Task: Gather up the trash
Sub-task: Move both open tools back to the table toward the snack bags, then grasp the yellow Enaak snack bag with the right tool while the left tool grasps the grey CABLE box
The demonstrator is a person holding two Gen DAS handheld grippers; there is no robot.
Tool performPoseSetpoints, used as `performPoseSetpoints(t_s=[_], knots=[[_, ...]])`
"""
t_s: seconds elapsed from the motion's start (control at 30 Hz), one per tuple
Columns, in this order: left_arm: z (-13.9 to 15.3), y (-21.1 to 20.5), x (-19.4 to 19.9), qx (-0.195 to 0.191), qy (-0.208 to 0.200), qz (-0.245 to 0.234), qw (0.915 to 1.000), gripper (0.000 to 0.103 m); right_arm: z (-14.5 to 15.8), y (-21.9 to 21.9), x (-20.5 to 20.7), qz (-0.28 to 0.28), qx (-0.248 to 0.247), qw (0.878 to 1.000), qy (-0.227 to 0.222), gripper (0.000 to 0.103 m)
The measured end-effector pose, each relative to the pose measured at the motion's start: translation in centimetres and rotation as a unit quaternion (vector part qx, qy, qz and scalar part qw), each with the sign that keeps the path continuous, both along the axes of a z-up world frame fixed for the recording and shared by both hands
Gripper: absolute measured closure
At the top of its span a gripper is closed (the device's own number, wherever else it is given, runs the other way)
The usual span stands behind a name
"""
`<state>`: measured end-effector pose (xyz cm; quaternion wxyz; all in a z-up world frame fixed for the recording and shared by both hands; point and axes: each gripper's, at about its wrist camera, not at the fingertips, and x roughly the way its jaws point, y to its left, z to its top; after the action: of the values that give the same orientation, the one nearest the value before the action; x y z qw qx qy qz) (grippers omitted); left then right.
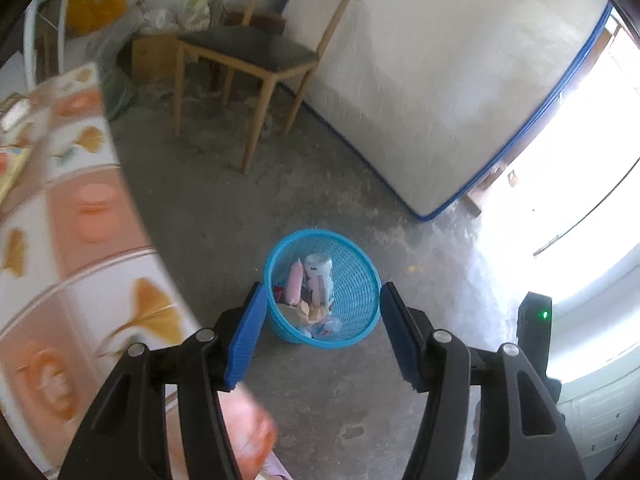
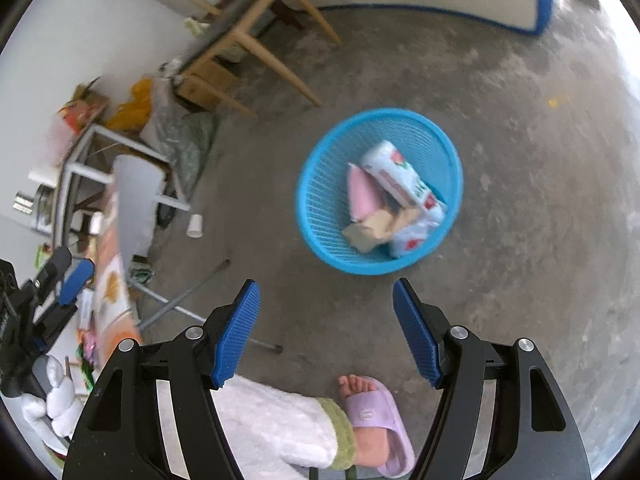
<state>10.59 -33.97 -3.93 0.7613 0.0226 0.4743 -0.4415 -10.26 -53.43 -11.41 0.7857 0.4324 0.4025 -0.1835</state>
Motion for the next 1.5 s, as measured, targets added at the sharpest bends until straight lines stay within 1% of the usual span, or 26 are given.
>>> performPoseSetpoints(t_s=[0.1, 0.17, 0.27, 0.37, 0.5, 0.53, 0.67, 0.73, 0.83, 0.93, 0.97, 1.03, 1.1, 1.17, 1.27, 1.37, 1.4, 1.43, 1.47, 1.5], knots=[[1.7, 4.3, 0.0, -0.018, -0.019, 0.026, 0.9993, 0.043, 2.2, 1.5, 1.6, 0.029, -0.018, 0.999, -0.024, 0.034], [2.6, 7.7, 0.5, -0.026, -0.031, 0.055, 0.9977, 0.042, 3.4, 2.8, 2.9, 0.051, -0.027, 0.998, -0.040, 0.033], [3.4, 12.5, 1.2, -0.028, -0.045, 0.105, 0.9930, 0.041, 5.8, 5.5, 5.5, 0.102, -0.041, 0.992, -0.068, 0.033], [3.8, 17.5, 2.1, -0.031, -0.056, 0.162, 0.9847, 0.041, 8.2, 9.0, 9.3, 0.167, -0.054, 0.980, -0.092, 0.032], [3.6, 22.8, 3.7, -0.046, -0.047, 0.231, 0.9708, 0.041, 10.0, 13.2, 13.9, 0.237, -0.051, 0.964, -0.107, 0.032], [3.5, 24.1, 4.1, -0.050, -0.045, 0.248, 0.9664, 0.041, 10.4, 14.4, 15.3, 0.259, -0.050, 0.958, -0.112, 0.032], [3.2, 26.8, 4.8, -0.061, -0.049, 0.276, 0.9579, 0.041, 11.2, 18.7, 20.6, 0.318, -0.046, 0.940, -0.115, 0.032], [3.2, 27.6, 5.0, -0.062, -0.053, 0.281, 0.9564, 0.041, 11.3, 20.3, 22.9, 0.335, -0.045, 0.934, -0.112, 0.032], [3.0, 28.2, 5.4, -0.066, -0.060, 0.285, 0.9545, 0.041, 11.0, 21.8, 26.8, 0.340, -0.036, 0.935, -0.095, 0.032], [3.0, 28.9, 5.6, -0.071, -0.061, 0.289, 0.9527, 0.041, 10.3, 21.9, 30.9, 0.326, 0.009, 0.942, -0.082, 0.032], [3.0, 28.9, 5.5, -0.071, -0.061, 0.288, 0.9530, 0.041, 10.1, 21.8, 31.6, 0.321, 0.017, 0.944, -0.078, 0.033], [2.7, 28.7, 5.3, -0.073, -0.063, 0.280, 0.9552, 0.041, 9.6, 21.5, 34.1, 0.301, 0.017, 0.952, -0.057, 0.039], [2.7, 28.4, 5.0, -0.074, -0.065, 0.272, 0.9572, 0.042, 8.9, 21.3, 36.6, 0.291, -0.001, 0.956, -0.034, 0.042], [2.5, 28.1, 4.9, -0.078, -0.062, 0.262, 0.9600, 0.044, 7.8, 21.1, 38.6, 0.280, 0.003, 0.960, -0.010, 0.047], [2.3, 27.6, 4.6, -0.078, -0.062, 0.253, 0.9623, 0.050, 6.6, 21.6, 40.4, 0.278, -0.005, 0.961, 0.009, 0.050], [2.0, 27.4, 4.6, -0.078, -0.057, 0.250, 0.9633, 0.055, 5.8, 22.5, 41.1, 0.284, -0.006, 0.959, 0.020, 0.057], [1.9, 27.5, 4.7, -0.078, -0.053, 0.251, 0.9634, 0.058, 5.5, 22.6, 41.1, 0.285, -0.007, 0.958, 0.022, 0.061], [1.8, 27.5, 4.8, -0.078, -0.052, 0.252, 0.9632, 0.060, 5.3, 22.7, 41.2, 0.285, -0.010, 0.958, 0.024, 0.068], [1.7, 27.5, 4.8, -0.078, -0.051, 0.253, 0.9630, 0.060, 5.1, 22.9, 41.1, 0.282, -0.014, 0.959, 0.020, 0.070], [1.7, 27.6, 4.8, -0.077, -0.050, 0.254, 0.9627, 0.062, 5.3, 22.7, 41.0, 0.280, -0.015, 0.960, 0.019, 0.075]])
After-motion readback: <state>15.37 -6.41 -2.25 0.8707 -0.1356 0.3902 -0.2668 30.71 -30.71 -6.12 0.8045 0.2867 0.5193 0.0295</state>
